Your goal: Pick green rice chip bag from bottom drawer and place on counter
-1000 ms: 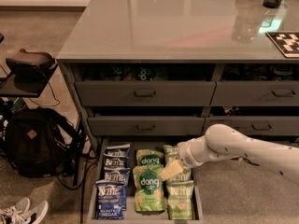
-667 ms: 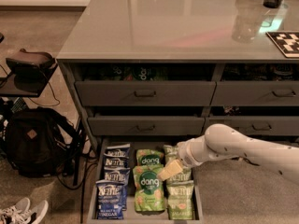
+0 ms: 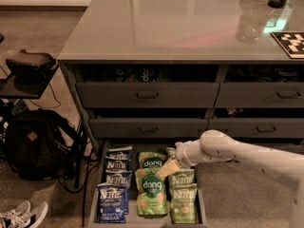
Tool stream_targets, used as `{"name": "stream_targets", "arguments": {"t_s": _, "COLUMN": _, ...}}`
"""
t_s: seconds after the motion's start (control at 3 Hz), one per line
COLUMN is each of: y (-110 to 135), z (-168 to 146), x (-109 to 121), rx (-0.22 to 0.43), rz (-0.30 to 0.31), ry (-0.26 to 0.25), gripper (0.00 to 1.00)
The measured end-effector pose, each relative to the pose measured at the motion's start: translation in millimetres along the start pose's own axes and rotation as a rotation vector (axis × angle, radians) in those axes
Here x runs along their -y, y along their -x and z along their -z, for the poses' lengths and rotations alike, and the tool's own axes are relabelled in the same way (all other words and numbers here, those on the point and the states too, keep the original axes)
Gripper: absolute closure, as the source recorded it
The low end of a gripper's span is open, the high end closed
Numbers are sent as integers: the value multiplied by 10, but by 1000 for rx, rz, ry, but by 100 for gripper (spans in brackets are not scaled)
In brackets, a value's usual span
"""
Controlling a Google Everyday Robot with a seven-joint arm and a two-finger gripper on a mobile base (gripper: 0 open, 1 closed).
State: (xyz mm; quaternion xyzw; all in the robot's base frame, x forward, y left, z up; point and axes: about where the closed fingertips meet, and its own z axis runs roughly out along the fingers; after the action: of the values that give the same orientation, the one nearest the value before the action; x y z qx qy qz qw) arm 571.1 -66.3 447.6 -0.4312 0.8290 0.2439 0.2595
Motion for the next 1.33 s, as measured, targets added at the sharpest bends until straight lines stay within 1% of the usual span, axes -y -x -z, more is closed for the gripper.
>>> {"name": "stream_targets", "arguments": {"t_s": 0.33, "y": -99, "z": -392, "x": 161, "rx": 1, "rz": 16, "ry": 46, "gripper": 0}}
{"name": "stream_targets", "arguments": {"t_s": 0.67, "y": -216, "z": -726, "x": 245, "rx": 4, "rz": 22, "ry": 108, "gripper": 0}}
{"name": "stream_targets", "arguments": {"t_s": 1.0, "y": -282, "z": -980, "x": 329, "rx": 33, "rz": 36, "ry": 165, "gripper": 0}}
{"name": "stream_targets", "arguments": {"t_s": 1.33, "y": -391, "z": -1395, "x": 538, "rx": 59, "rz": 56, "ry": 219, "gripper": 0}}
